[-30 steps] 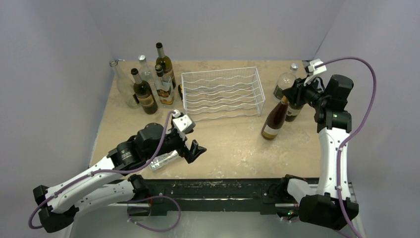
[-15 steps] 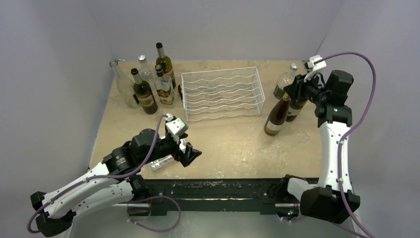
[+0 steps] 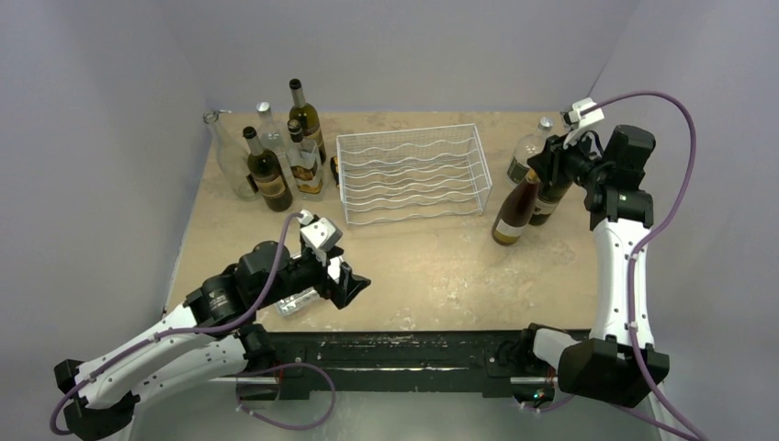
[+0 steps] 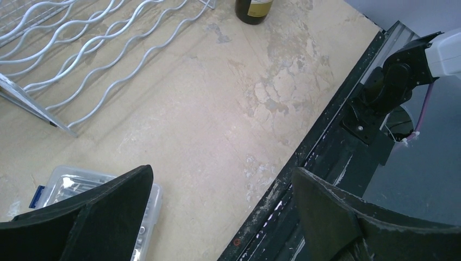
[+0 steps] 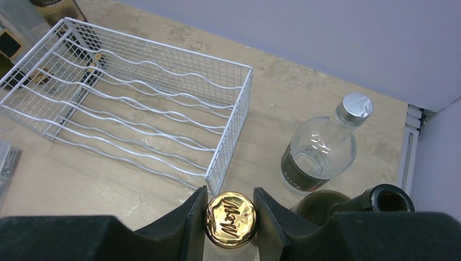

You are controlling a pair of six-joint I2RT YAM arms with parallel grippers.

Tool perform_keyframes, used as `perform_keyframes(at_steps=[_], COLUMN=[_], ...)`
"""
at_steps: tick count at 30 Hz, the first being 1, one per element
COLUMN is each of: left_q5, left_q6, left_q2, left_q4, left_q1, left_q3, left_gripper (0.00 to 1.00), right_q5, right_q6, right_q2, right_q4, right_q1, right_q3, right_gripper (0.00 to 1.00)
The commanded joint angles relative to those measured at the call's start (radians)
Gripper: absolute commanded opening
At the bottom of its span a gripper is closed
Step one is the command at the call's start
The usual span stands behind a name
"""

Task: Take the wine bottle off the wine rack
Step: Place the wine bottle at the center of the board, then reset both arms

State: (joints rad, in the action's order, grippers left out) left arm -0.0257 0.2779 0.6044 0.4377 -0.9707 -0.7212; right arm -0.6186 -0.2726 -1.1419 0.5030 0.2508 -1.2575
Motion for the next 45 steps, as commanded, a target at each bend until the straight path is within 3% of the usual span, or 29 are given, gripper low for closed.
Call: perform_keyframes(at_steps=[1,10,17,21,25,36,42,45], left_q5=[0.013,0.038,0.051,0.059,0.029,-0.109,-0.062,-0.025], left_q6=[0.045,0.100,0.175,0.194,0.191,0.124,0.128,0.134], left_q2=[-0.014,-0.069,-0.110,-0.134,-0.140,-0.127,-0.091,-0.068], left_q4=[-0.008,-0.022,-0.046,-0.068,-0.039,0.027,0.017,0.007], left_q1=[0.004,0.004,0.004,0.004,0.004,0.015,0.070,0.107], left_q3=[0.005,0.022,0.016,0.005,-0.025,-0.136,-0.175,-0.189], left_gripper=[1.00,1.00,1.00,1.00,1.00,1.00,1.00,1.00], right_q5=[-0.029,-0.036,-0.055,-0.115,-0.111,-0.269,-0.329,-0.383], right_q6=[-0.030,-0.016,-0.003,0.000,0.067,0.188,0.179,0.099], right_q2=[0.068,0.118,0.156,0.214,0.289,0.321,0.376,0.378], right_q4=[-0.150,-0.140,-0.098,-0.080,-0.089,0.102,0.133,0.187], right_q1=[0.003,0.003,0.004,0.003,0.003,0.003,0.003,0.004], right_q3=[-0.044,-0.041,-0.082,-0.092,-0.079,-0.055,0.015,0.020], right_gripper=[0.41,0.74,0.86,0.98,0.99,0.99,0.99,0.99])
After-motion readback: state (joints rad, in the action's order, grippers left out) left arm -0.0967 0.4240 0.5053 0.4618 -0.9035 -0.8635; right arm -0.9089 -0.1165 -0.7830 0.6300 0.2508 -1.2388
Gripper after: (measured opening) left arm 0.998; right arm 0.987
